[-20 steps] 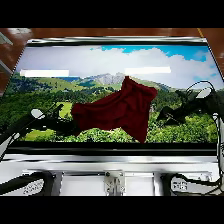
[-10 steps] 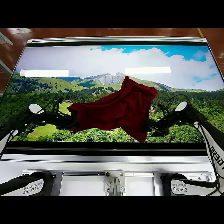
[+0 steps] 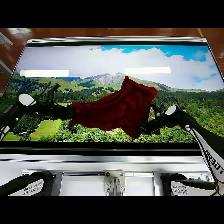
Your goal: Fold the shirts.
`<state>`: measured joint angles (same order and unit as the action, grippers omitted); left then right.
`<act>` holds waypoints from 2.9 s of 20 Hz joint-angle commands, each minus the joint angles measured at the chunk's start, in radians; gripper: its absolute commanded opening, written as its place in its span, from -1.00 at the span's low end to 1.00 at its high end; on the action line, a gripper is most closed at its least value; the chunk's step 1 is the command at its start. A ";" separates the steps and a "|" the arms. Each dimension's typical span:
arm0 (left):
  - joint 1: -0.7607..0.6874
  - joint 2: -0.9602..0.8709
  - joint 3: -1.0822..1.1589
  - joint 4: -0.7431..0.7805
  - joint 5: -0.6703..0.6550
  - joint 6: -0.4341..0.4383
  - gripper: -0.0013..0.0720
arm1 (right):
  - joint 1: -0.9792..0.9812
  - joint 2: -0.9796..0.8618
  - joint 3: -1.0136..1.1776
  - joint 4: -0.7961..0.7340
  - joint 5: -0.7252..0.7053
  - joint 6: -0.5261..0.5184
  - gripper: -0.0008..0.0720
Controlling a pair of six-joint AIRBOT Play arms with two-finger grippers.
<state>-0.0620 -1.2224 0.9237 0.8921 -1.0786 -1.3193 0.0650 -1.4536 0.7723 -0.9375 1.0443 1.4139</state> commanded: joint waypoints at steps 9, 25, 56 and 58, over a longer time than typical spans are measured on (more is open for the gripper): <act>0.208 0.337 0.969 0.126 -0.043 -0.022 -0.86 | -0.277 0.655 0.761 -0.059 -0.145 -0.121 -0.79; 0.298 0.552 1.110 0.315 -0.266 -0.185 -0.85 | -0.330 0.833 0.995 -0.330 0.219 0.018 -0.79; 0.189 -0.255 0.394 0.267 -0.021 -0.245 0.54 | -0.177 -0.027 0.452 -0.121 -0.324 0.039 0.73; 0.304 -0.254 0.487 0.328 -0.296 -0.244 0.54 | -0.252 0.085 0.452 -0.265 -0.180 0.025 0.72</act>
<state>0.1295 -1.4727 1.3064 1.1481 -0.9932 -1.5505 -0.1207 -1.4807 1.2247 -1.0714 0.6781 1.4734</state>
